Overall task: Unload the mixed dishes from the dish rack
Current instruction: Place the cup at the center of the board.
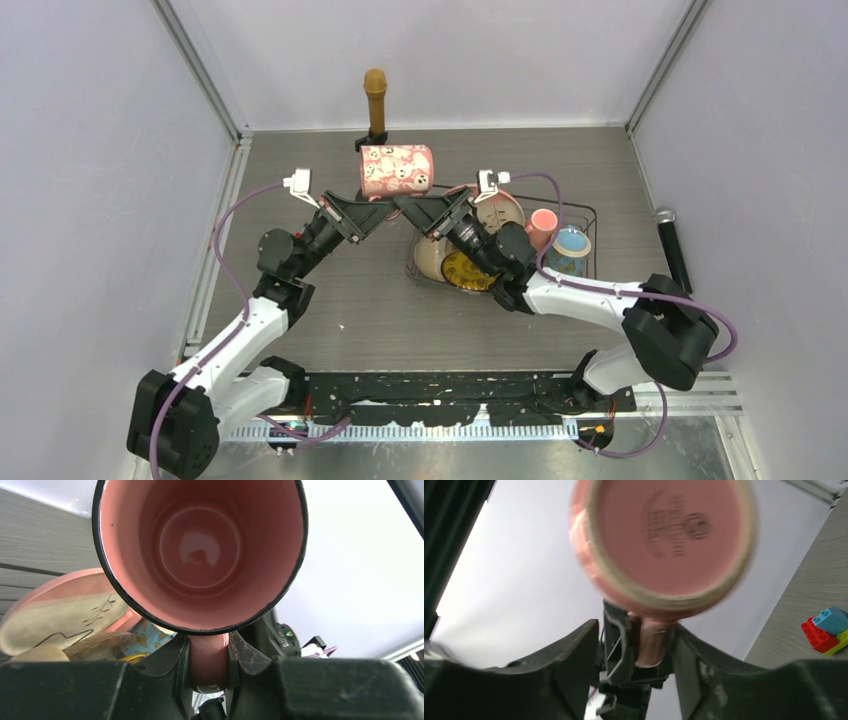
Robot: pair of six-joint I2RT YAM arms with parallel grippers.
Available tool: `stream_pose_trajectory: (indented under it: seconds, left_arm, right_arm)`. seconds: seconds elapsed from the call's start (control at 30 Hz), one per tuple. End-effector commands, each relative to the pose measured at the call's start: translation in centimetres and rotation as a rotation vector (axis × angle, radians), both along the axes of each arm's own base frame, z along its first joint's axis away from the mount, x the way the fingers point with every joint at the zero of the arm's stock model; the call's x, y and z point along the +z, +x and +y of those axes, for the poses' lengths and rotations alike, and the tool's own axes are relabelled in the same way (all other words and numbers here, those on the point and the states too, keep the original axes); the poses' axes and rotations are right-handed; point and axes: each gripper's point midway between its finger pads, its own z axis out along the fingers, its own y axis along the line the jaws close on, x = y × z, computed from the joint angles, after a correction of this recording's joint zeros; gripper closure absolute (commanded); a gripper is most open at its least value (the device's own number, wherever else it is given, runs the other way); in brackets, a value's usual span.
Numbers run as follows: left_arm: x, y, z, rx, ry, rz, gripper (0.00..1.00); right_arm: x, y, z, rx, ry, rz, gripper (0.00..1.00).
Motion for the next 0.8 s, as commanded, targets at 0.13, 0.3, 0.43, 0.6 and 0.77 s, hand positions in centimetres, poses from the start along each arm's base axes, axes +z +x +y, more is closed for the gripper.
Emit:
stream_pose_trajectory:
  seconds: [0.13, 0.3, 0.43, 0.6, 0.77]
  left_arm:
    - [2.8, -0.4, 1.8, 0.110, -0.058, -0.118, 1.00]
    - [2.5, 0.1, 2.8, 0.190, -0.017, -0.104, 1.00]
    - [3.0, 0.0, 3.8, 0.263, 0.038, -0.128, 1.00]
    - [4.3, -0.6, 5.8, 0.377, 0.134, -0.174, 1.00]
    - [3.9, -0.3, 8.2, 0.521, 0.273, -0.183, 1.00]
  right_arm:
    - [2.8, -3.3, 1.1, 0.117, -0.038, -0.114, 0.03]
    - [1.4, -3.3, 0.4, 0.073, -0.109, -0.121, 0.01]
    - [0.0, -3.4, 0.8, 0.083, -0.202, -0.120, 0.01]
    - [-2.3, -4.2, 2.5, 0.181, -0.316, -0.122, 0.01]
    - [-5.5, -4.8, 3.2, 0.244, -0.385, -0.078, 0.01]
